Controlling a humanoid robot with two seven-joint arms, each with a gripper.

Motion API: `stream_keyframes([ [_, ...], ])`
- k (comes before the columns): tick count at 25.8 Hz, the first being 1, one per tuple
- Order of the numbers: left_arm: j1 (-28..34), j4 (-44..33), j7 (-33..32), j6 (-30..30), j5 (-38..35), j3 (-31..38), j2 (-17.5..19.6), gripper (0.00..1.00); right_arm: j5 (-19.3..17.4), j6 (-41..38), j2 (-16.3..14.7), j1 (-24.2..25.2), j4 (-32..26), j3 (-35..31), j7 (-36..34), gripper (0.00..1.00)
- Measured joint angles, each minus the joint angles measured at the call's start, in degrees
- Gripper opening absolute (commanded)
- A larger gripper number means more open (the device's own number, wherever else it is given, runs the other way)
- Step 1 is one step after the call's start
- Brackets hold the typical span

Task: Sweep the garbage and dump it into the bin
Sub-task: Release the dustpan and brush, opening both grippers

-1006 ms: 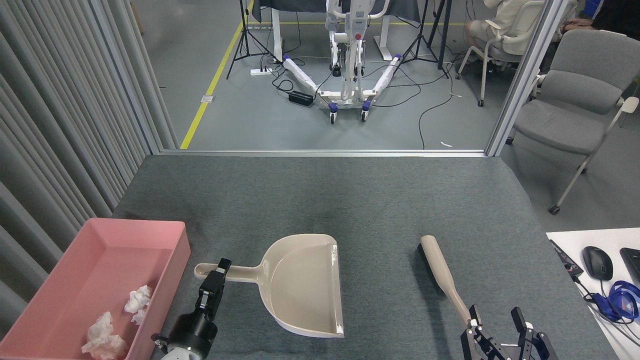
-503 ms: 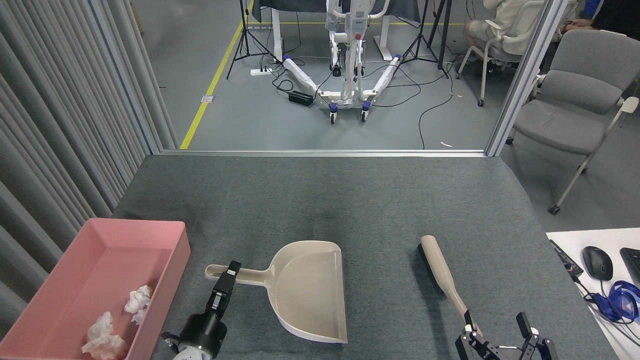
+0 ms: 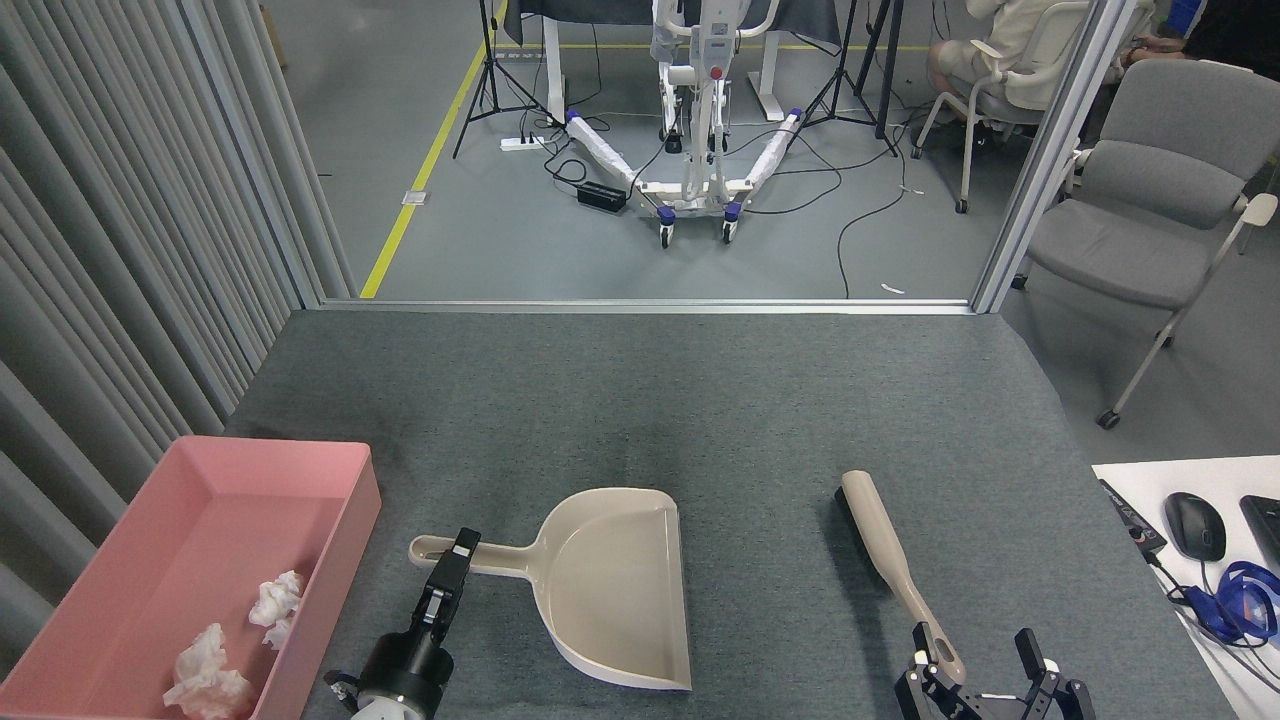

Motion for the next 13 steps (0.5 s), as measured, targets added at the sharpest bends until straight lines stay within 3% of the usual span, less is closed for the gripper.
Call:
stream_keyframes([
  [2, -0.01, 0.55, 0.02, -0.17, 0.01, 0.00, -0.17, 0.08, 0.01, 0.00, 0.10, -0.09, 0.06, 0.02, 0.01, 0.97],
  [3, 0.00, 0.72, 0.02, -0.22, 0.02, 0.00, -0.23, 0.18, 0.02, 0.00, 0.12, -0.11, 0.11, 0.02, 0.01, 0.97],
  [4, -0.01, 0.85, 0.02, -0.24, 0.02, 0.02, -0.30, 0.49, 0.04, 0.00, 0.14, -0.16, 0.19, 0.02, 0.02, 0.97],
  [5, -0.01, 0.96, 0.02, -0.25, 0.04, 0.03, -0.36, 1.00, 0.07, 0.00, 0.16, -0.21, 0.29, 0.02, 0.02, 0.97],
  [13, -0.08, 1.30, 0.03, -0.33, 0.27, 0.01, -0.49, 1.00, 0.70, 0.07, 0.08, -0.24, 0.52, 0.09, 0.02, 0.97],
])
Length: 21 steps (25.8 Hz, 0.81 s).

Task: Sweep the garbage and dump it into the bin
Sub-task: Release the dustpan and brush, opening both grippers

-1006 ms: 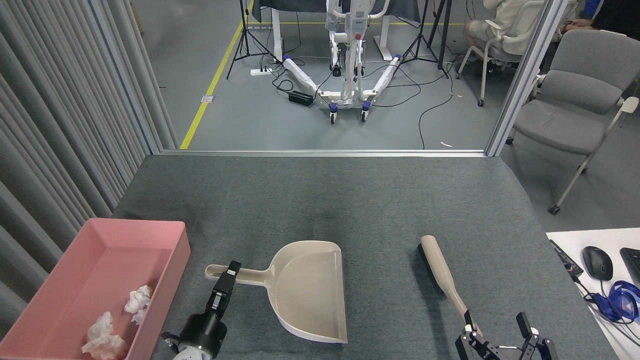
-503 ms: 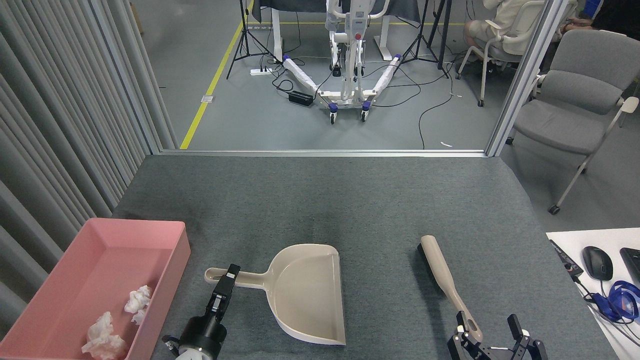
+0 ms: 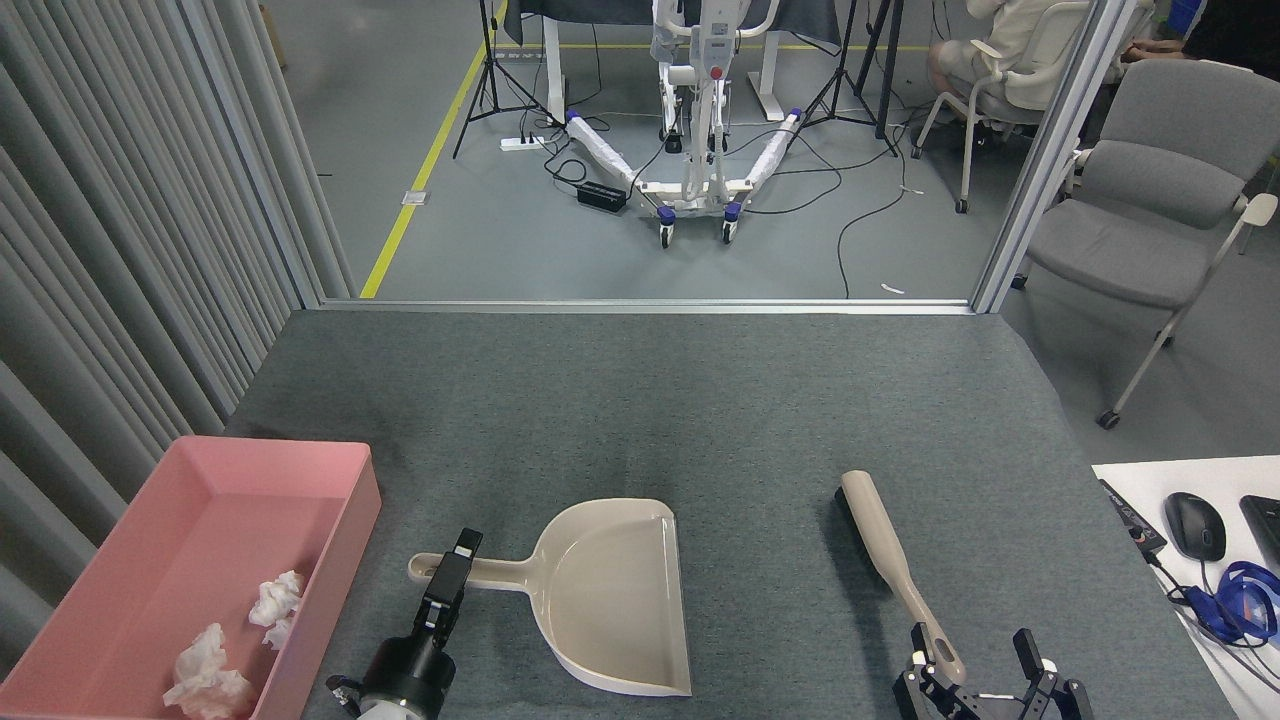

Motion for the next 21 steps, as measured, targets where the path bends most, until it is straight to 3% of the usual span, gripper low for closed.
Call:
stream_keyframes([
  [10, 1.05, -0.64, -0.05, 1.76, 0.67, -0.27, 0.27, 1.00, 0.21, -0.73, -0.44, 0.04, -0.96, -0.21, 0.18, 0.97],
  [21, 8.59, -9.66, 0.95, 3.69, 0.40, 0.41, 1.10, 1.00, 0.20, -1.19, -0.26, -0.39, -1.76, -0.24, -0.09, 0.97],
])
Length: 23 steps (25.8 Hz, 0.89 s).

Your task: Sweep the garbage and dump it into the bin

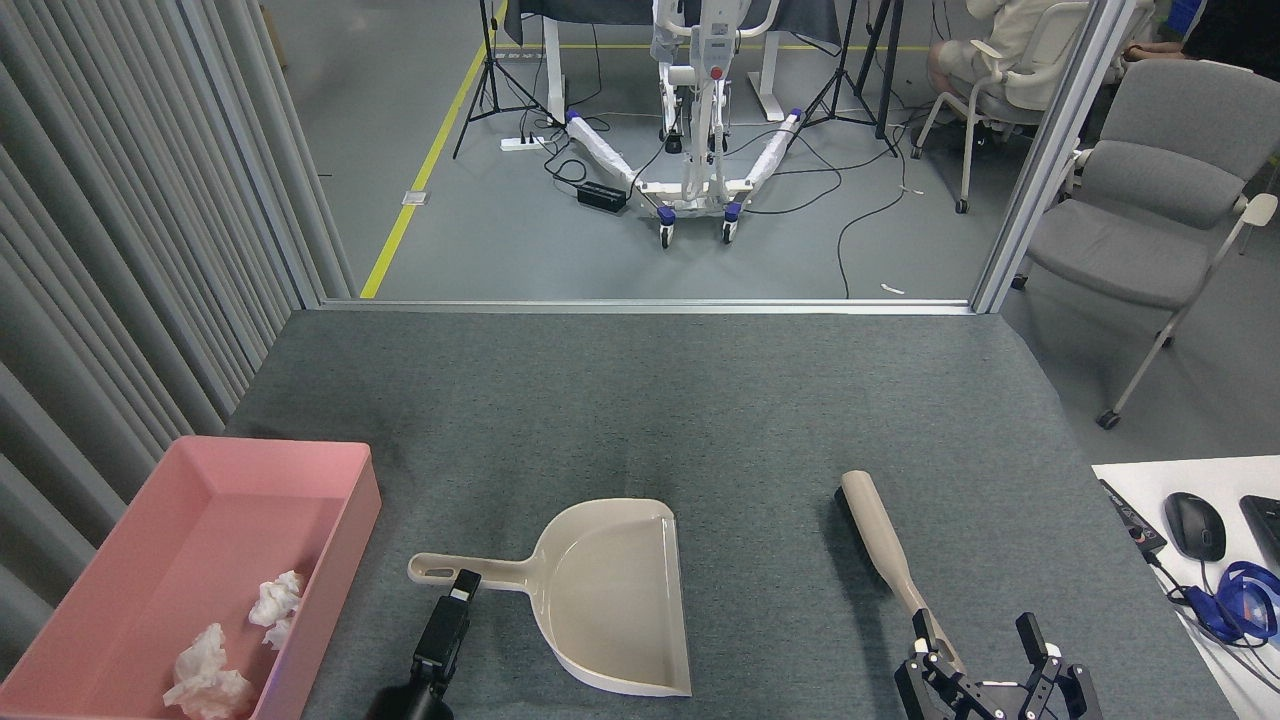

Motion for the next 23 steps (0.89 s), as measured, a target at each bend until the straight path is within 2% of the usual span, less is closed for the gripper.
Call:
stream_keyframes([
  [6, 4.48, -7.47, 2.08, 1.05, -3.12, 0.66, 2.80, 1.00, 0.00, -1.00, 0.15, -0.09, -0.59, 0.00, -0.02, 0.97],
  [10, 6.73, -12.97, 3.96, 1.93, -9.68, 0.71, 4.88, 1.00, 0.00, -1.11, 0.03, -0.06, -1.31, 0.05, -0.04, 0.97],
  [12, 7.46, -14.66, 4.69, 2.51, -15.89, 0.74, 5.28, 1.00, -0.02, -1.00, -0.01, -0.02, -1.55, 0.08, -0.04, 0.97],
  [16, 9.00, -16.72, 5.42, 3.68, -32.85, 1.12, 5.38, 1.00, -0.19, -0.76, 0.08, -0.34, -1.66, -0.03, -0.05, 0.98],
  [20, 11.03, -19.62, 6.21, 8.21, -48.79, 2.80, 5.23, 1.00, -0.58, -0.80, 0.15, -0.45, -1.85, -0.66, -0.28, 0.98],
  [23, 11.18, -20.97, 6.22, 11.41, -57.10, 3.48, 5.08, 1.00, -0.78, -0.95, 0.05, -0.46, -1.90, -1.46, 0.08, 0.98],
])
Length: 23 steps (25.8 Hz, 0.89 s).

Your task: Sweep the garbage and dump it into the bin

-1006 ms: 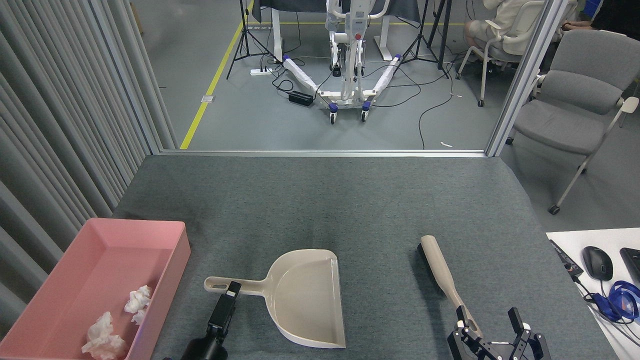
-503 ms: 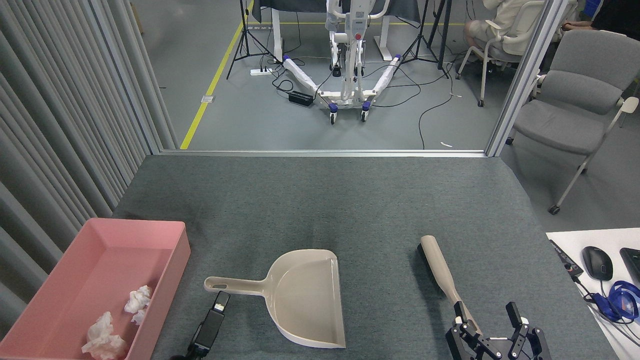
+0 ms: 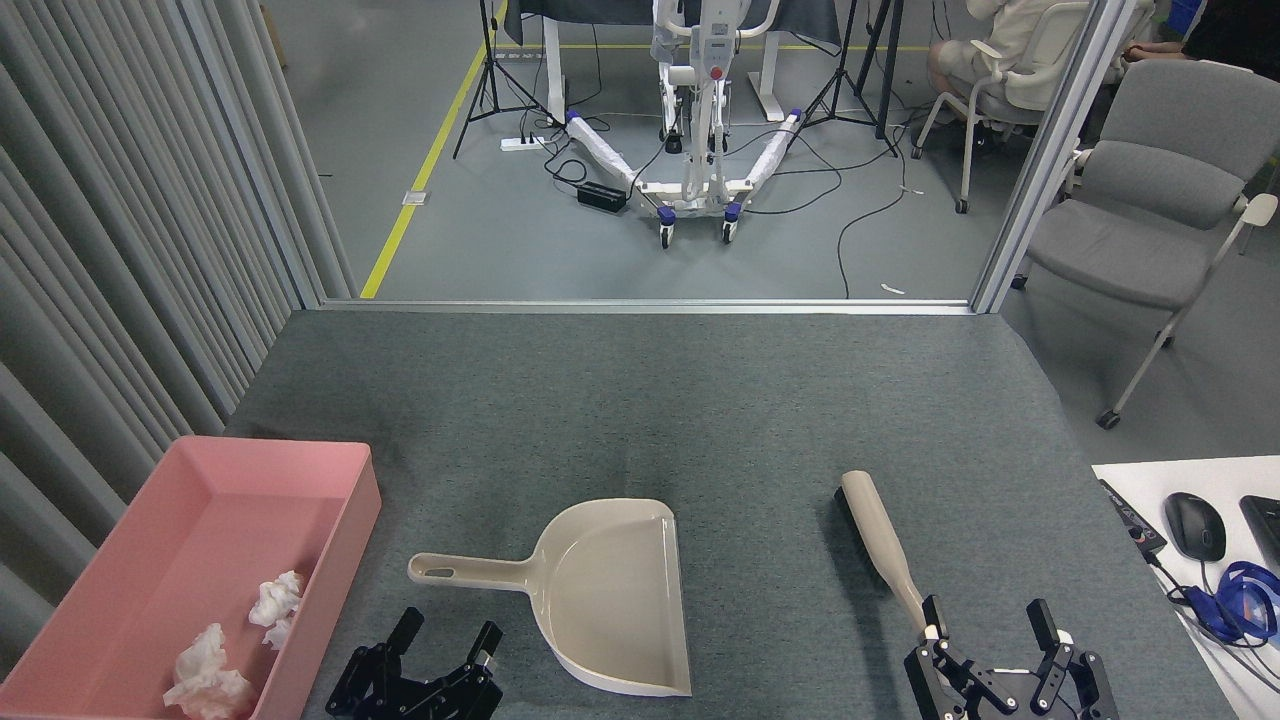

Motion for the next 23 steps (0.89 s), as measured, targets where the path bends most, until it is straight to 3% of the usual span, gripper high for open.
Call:
stream_keyframes([
  [10, -5.61, 2.72, -0.64, 0.27, -5.36, 5.39, 0.35, 1.00, -0.10, -0.76, -0.02, -0.07, -0.33, -0.65, 0.11, 0.98],
  [23, -3.18, 2.96, -5.61, -8.49, -6.02, 21.73, 0.10, 1.00, -1.86, -1.39, 0.69, -0.61, -0.30, -0.74, -0.27, 0.98],
])
